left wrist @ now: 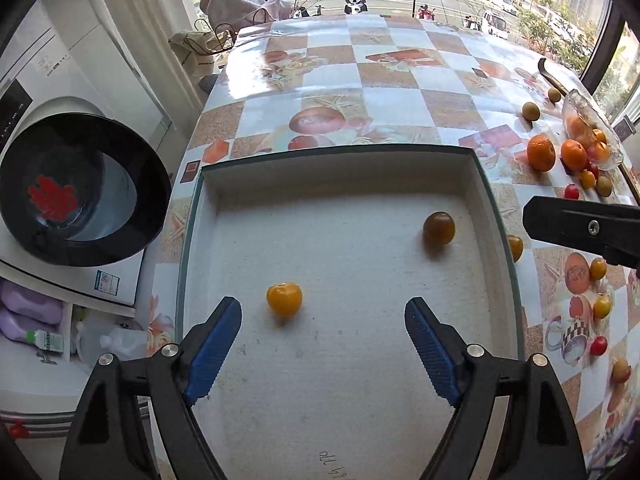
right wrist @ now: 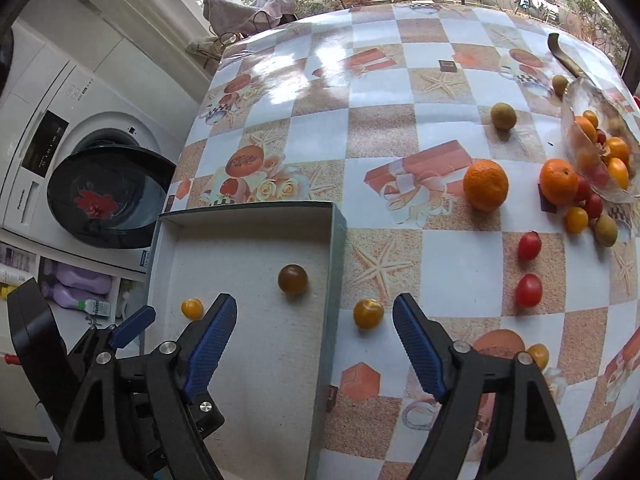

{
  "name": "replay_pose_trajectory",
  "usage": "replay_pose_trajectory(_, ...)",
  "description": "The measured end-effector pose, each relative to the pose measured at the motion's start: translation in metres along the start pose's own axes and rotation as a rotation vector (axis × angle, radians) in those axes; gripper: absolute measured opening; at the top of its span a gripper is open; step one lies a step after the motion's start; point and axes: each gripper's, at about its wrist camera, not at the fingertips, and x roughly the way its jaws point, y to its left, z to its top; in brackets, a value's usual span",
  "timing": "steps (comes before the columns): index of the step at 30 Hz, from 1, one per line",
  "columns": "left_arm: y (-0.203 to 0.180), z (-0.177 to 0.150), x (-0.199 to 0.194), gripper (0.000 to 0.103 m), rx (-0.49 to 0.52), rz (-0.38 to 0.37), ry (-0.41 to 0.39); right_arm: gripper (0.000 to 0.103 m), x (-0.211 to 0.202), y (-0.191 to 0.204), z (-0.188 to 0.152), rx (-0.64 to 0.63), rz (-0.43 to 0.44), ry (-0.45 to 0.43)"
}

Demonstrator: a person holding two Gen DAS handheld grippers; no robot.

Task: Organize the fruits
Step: 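Move both open grippers back over the fruits on the table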

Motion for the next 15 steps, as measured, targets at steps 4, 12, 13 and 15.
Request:
replay_pose_trajectory(4, -0.03, 0.004, -0.006, 0.085, 0.065, -0.031, -0.007, 0.083, -0.011, -0.038, -0.018, 0.083, -0.044, -0.001)
replay_pose_trajectory(12, -0.091, 0.015, -0.024, 0.085, 0.181, -0.09, -0.032, 0.083, -0.039, -0.106, -0.062, 0.174, -0.162, 0.013)
replay_pose_trajectory(13, -0.098, 0.018, -0.026, 0.085, 0.189, -0.102, -0.036, 0.083, -0.043, -0.114, -0.067, 0.185, -0.177, 0.015)
replay_pose_trajectory(15, -0.112, 0.023, -0.028, 0.085, 0.202, -0.126, -0.043, 0.083, -0.049, -0.13, -0.078, 0.209, -0.203, 0.02)
